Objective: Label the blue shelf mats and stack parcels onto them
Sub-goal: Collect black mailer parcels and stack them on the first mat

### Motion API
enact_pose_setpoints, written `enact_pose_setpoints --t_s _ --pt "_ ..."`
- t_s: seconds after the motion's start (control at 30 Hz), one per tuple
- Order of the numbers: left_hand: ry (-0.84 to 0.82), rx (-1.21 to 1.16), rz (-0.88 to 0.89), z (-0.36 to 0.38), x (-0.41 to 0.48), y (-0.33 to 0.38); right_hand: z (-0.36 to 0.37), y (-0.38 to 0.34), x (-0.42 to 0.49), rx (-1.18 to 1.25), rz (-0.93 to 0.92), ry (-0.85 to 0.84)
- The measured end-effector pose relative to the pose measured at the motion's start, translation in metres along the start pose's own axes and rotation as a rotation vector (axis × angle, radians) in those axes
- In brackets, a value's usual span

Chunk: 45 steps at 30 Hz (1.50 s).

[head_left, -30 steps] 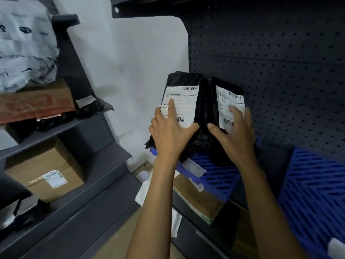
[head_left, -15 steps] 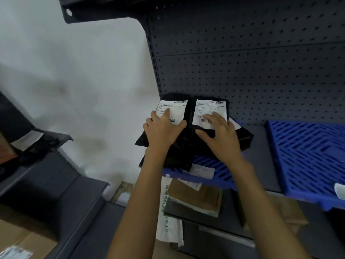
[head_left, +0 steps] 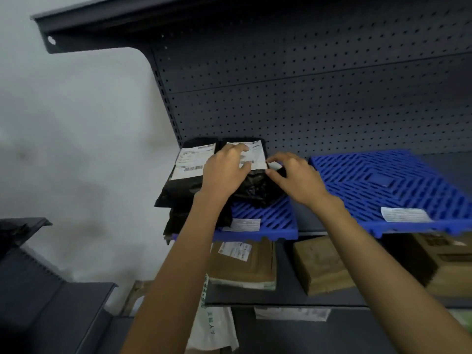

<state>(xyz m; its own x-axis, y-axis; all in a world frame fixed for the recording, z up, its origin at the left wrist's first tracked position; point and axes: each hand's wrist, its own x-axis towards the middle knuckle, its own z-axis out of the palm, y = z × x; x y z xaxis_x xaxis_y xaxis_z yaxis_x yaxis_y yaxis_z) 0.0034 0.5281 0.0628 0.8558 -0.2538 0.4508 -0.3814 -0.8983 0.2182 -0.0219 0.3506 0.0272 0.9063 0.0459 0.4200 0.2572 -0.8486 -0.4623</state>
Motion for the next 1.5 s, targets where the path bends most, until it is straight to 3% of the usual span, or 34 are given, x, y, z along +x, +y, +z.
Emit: enact_pose_setpoints --t_s 0.2,0.5,0.77,1.1,1.5 --pt "-0.116 0.036 0.187 0.034 0.004 0.079 -0.047 0.066 -0.056 -0.234 0.113 0.009" --pt "-0.244 0.046 0.399 0.08 -0.013 0.258 -0.193 0.189 -0.171 -0.418 0.361 0.05" --pt "-0.293 -0.025 0.605 0.112 -0.046 0.471 -0.332 0.281 -0.307 -0.632 0.48 0.041" --pt "-0.369 -0.076 0.911 0.148 -0.104 0.716 -0.482 0.38 -0.484 -0.796 0.773 0.084" --pt "-0.423 -0.215 1.228 0.23 -0.138 0.974 -0.595 0.513 -0.584 -0.886 1.002 0.163"
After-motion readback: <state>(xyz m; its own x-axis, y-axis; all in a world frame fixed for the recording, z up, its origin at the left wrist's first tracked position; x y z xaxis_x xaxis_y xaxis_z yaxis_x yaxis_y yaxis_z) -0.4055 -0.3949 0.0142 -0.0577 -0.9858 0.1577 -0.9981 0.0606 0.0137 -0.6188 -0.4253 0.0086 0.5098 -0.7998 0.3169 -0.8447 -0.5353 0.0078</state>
